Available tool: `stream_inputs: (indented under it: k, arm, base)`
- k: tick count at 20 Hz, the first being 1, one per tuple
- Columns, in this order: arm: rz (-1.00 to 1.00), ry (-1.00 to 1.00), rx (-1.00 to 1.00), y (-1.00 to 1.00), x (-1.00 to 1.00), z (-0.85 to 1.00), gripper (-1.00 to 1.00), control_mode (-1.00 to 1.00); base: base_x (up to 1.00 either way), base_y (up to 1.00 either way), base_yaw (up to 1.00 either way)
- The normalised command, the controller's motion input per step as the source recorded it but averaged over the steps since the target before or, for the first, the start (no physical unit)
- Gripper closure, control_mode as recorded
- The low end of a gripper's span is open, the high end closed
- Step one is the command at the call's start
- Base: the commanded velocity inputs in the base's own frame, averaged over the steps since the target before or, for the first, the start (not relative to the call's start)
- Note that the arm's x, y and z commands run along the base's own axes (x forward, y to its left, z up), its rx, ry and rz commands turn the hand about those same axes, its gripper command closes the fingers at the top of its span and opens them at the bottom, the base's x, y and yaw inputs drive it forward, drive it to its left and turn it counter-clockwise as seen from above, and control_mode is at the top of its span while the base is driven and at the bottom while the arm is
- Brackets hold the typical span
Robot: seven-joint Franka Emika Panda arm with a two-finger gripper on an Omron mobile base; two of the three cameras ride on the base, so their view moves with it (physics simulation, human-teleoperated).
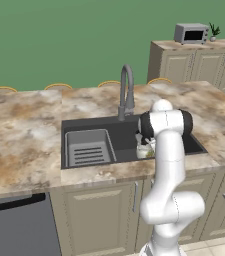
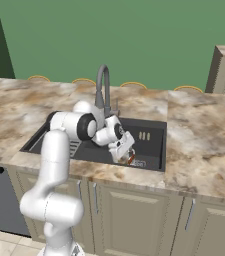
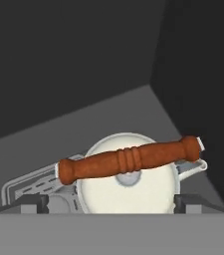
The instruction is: Open the cabinet, pick the kettle from the cabinet, and place it in the sink.
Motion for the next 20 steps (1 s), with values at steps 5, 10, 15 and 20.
stream_inputs:
  k: [5,10,15,20]
  arm:
    - [-0.09,0.03,0.0,0.12,0.02,0.25,-1.0,-1.0]
    - [-0.08,0.02,0.0,0.08,0.0,0.36,-1.0,-1.0]
    - [-0.05,0.0,0.0,0.01,-0.08,0.31,-1.0,-1.0]
    - [0.0,-0.05,0.0,0.0,-0.3,0.13,-1.0,-1.0]
  base:
    - [0.0,0.0,0.0]
    - [0.0,0.0,0.0]
    - [0.0,0.0,0.0]
    - [0.0,0.0,0.0]
